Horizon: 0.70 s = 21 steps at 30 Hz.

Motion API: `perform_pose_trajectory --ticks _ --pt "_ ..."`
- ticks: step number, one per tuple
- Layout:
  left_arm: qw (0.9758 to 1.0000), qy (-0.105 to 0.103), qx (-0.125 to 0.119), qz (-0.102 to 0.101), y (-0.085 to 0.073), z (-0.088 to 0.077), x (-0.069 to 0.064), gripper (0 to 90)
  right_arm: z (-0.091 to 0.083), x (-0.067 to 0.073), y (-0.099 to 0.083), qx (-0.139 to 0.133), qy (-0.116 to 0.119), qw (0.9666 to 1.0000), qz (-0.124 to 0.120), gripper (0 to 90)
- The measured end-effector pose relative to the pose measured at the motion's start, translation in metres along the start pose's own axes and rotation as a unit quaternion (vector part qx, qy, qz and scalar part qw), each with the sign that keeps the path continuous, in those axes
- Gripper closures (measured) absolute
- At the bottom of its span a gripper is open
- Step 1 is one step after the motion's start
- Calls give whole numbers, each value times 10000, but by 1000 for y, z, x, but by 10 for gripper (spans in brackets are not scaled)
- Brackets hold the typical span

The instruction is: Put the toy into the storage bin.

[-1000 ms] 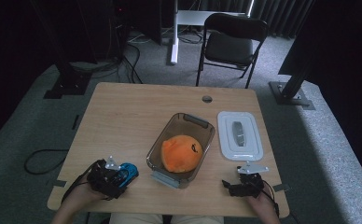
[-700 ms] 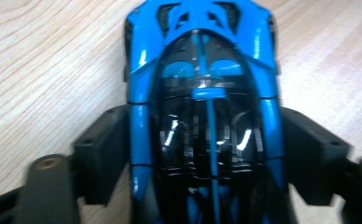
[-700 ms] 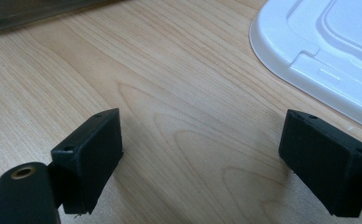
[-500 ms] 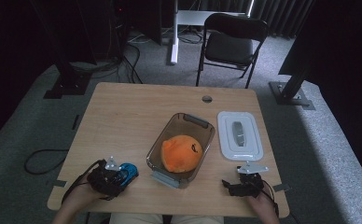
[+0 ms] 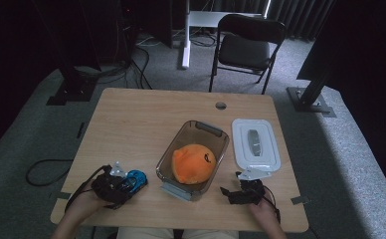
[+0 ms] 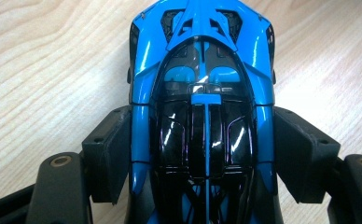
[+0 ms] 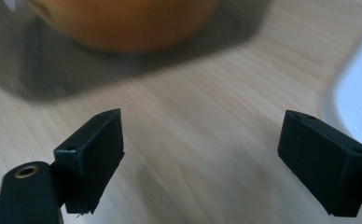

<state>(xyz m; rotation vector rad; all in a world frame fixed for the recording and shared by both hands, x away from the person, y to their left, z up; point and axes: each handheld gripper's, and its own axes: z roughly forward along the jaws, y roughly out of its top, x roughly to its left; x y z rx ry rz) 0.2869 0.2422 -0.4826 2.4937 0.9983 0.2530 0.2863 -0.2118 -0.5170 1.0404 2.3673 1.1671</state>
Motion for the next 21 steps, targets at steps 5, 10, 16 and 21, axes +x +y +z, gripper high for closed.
perform_pose_trajectory --ticks 5,10,16,21 --pt "10000 -32 -31 -36 2 -4 3 290 11 10 16 -175 171 9997 36 139" --pt "10000 -33 -66 -38 5 -12 8 290 18 20 22 -232 310 9993 -4 136" --pt "9999 -29 -110 -98 7 -25 16 290 26 30 22 -238 273 9993 -6 125" --pt "9998 78 -156 -46 12 -38 20 290 34 41 26 -234 191 9995 -63 122"
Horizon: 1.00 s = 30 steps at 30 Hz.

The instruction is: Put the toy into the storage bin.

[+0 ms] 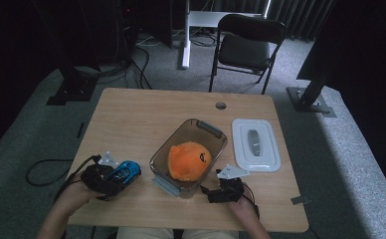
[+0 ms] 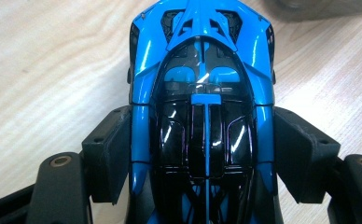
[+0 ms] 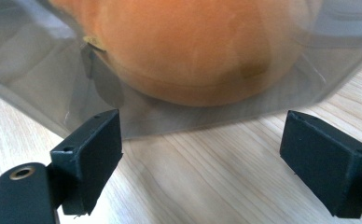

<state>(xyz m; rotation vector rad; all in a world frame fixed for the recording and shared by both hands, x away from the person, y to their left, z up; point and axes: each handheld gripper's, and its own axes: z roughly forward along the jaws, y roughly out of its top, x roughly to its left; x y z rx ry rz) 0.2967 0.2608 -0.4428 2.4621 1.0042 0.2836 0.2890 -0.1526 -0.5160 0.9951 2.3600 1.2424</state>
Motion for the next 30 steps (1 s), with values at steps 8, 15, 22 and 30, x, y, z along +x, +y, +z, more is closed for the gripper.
perform_pose_trajectory --ticks 8,15,22,30 --pt "9999 78 -95 117 19 -20 3 290 17 16 8 206 -42 9994 -261 122" --pt "9994 172 -204 204 39 -39 5 290 12 11 5 209 -106 9995 -201 122" --pt "9988 286 -258 316 64 -56 4 290 4 1 -2 243 -270 9992 -155 122" --pt "9983 232 -357 395 98 -63 -1 290 -7 -10 -10 274 -427 9987 -56 122"
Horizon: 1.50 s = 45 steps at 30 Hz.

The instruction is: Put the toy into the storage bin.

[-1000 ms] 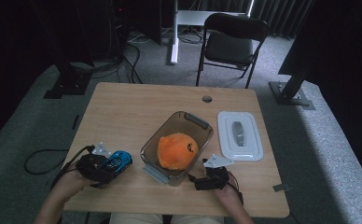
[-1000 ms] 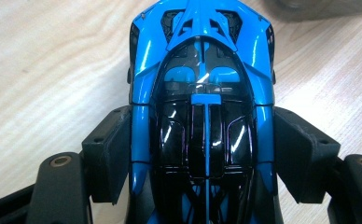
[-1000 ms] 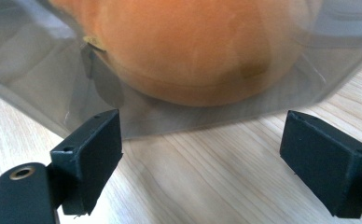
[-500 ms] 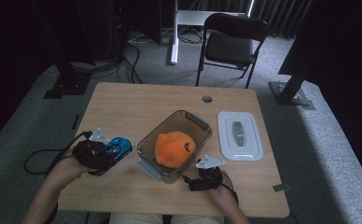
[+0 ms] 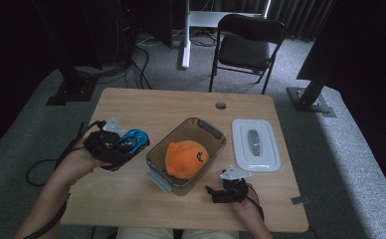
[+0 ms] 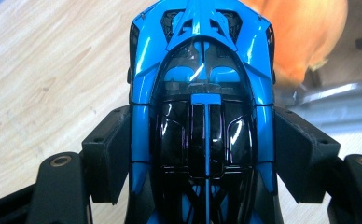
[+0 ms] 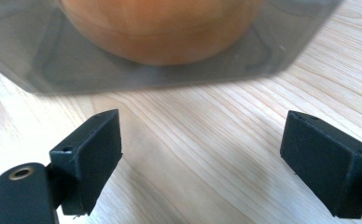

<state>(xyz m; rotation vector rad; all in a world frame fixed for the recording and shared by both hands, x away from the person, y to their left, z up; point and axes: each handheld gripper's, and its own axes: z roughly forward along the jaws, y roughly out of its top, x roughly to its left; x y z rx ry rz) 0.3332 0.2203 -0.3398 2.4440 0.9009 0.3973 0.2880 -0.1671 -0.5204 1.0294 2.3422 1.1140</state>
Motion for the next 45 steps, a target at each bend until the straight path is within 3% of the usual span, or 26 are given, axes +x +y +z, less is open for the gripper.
perform_pose_trajectory --ticks 11,23,29,31,38,45 --pt "9997 -110 50 201 51 16 -13 290 -1 -4 -5 47 -40 10000 21 122" --pt "9991 -331 33 267 88 43 -35 290 -1 -5 -6 53 -8 10000 58 122" --pt "9982 -470 92 353 102 60 -46 290 -2 -6 -7 41 19 10000 49 123" --pt "9981 -561 79 254 105 66 -47 290 -2 -6 -7 43 26 10000 40 123" --pt "9977 -553 238 303 108 86 -52 289 -2 -6 -7 49 52 10000 48 123" --pt "9980 -523 263 243 107 94 -53 289 -2 -6 -7 69 65 9999 32 123"
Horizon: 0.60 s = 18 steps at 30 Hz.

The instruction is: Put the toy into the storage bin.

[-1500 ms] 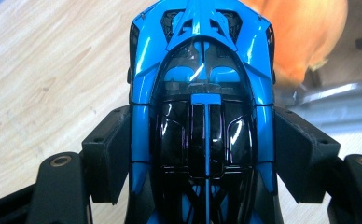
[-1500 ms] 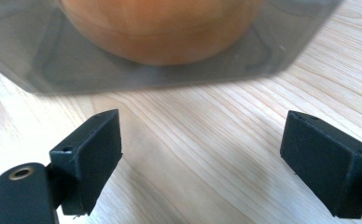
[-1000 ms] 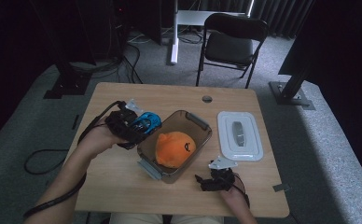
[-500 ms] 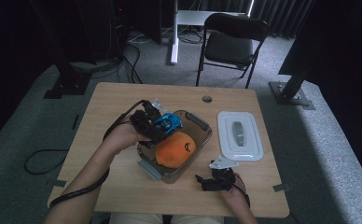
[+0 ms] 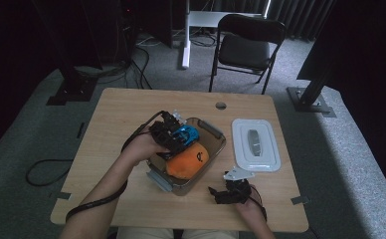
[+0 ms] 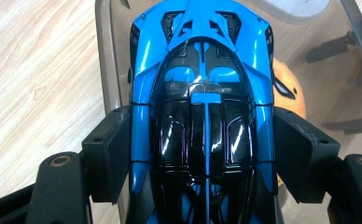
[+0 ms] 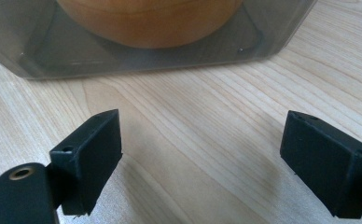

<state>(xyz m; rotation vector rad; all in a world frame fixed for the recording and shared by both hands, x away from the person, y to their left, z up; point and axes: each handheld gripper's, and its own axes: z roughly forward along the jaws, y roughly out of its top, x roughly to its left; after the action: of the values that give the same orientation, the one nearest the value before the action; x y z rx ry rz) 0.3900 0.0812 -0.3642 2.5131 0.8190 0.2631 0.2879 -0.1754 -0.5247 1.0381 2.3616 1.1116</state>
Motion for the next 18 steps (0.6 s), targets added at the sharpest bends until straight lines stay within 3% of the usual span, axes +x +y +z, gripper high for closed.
perform_pose_trajectory --ticks 12,15,18 --pt "9997 226 25 91 -2 2 -7 288 0 0 0 19 21 10000 -2 124" --pt "9998 155 17 87 -5 1 -8 288 0 0 0 19 35 10000 7 124" --pt "9996 262 52 98 -6 2 -7 288 1 0 0 44 45 10000 11 124"
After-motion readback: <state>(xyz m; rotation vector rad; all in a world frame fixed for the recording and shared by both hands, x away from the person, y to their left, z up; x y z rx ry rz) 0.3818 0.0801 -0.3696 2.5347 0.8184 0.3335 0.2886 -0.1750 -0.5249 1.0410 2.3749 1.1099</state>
